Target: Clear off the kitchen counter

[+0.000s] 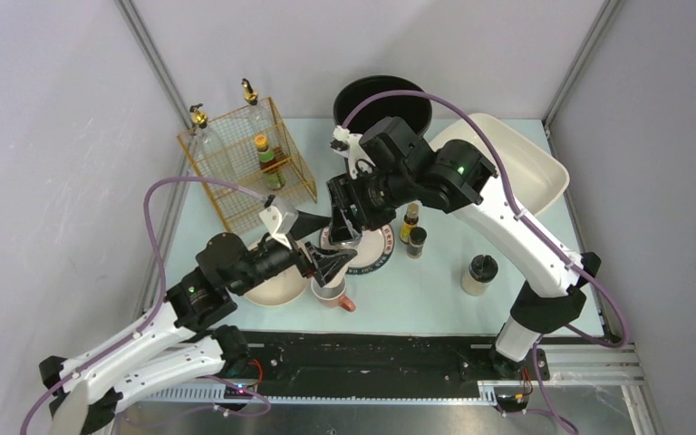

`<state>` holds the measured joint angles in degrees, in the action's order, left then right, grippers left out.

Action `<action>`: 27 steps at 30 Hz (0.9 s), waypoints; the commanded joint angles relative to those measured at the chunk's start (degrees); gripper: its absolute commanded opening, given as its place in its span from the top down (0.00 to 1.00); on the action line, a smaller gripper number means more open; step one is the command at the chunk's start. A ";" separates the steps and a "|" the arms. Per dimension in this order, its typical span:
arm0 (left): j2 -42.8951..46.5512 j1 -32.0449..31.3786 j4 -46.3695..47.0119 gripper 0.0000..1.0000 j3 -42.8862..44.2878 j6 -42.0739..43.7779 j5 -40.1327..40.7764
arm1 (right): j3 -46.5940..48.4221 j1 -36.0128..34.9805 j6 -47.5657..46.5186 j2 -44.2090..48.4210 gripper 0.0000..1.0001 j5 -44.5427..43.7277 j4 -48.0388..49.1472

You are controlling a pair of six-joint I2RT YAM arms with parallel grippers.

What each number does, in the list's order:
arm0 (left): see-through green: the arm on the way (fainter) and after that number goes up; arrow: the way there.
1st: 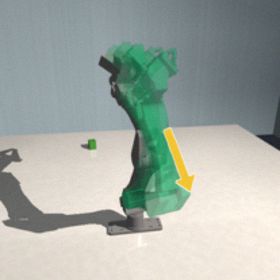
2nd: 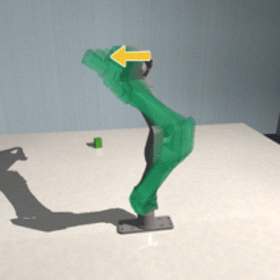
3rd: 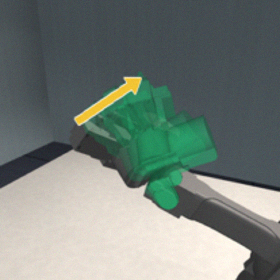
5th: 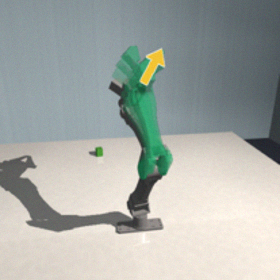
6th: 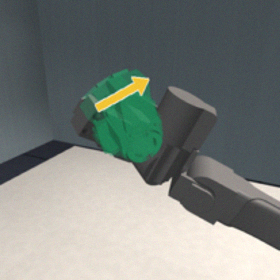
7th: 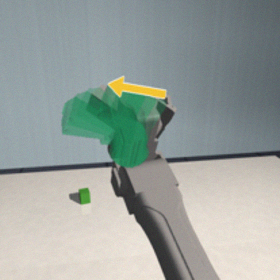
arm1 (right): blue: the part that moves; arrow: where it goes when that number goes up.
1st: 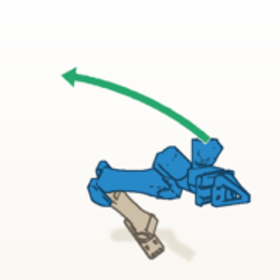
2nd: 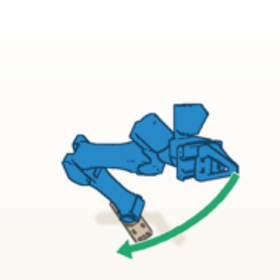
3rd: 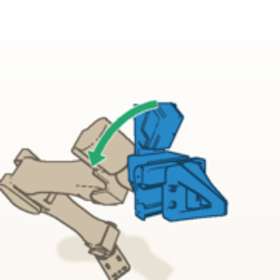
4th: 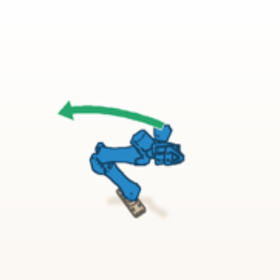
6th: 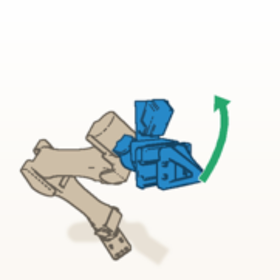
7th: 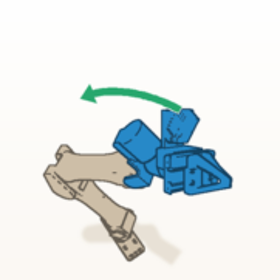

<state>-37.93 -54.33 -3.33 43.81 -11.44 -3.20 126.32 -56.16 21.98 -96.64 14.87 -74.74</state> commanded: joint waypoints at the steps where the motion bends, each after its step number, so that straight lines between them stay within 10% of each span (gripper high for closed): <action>1: -1.57 -1.16 2.98 0.02 -0.11 1.64 0.22 | 4.00 -0.60 0.21 -0.12 0.90 2.54 2.81; 9: -3.01 -1.78 3.04 0.13 0.22 2.24 0.32 | 4.00 -0.57 0.25 0.09 0.89 1.29 3.28; 16: -4.19 -1.75 2.63 0.60 1.30 1.94 1.11 | 2.45 -0.46 -0.03 1.03 0.81 -0.54 3.38; 27: -4.27 -1.75 1.68 0.67 2.44 2.29 7.22 | -7.81 4.32 0.64 11.82 0.45 -3.06 7.37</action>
<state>-42.76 -56.40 -1.48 43.99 -10.02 -2.70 119.79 -55.05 22.39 -92.77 13.50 -69.45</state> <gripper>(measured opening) 0.617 0.640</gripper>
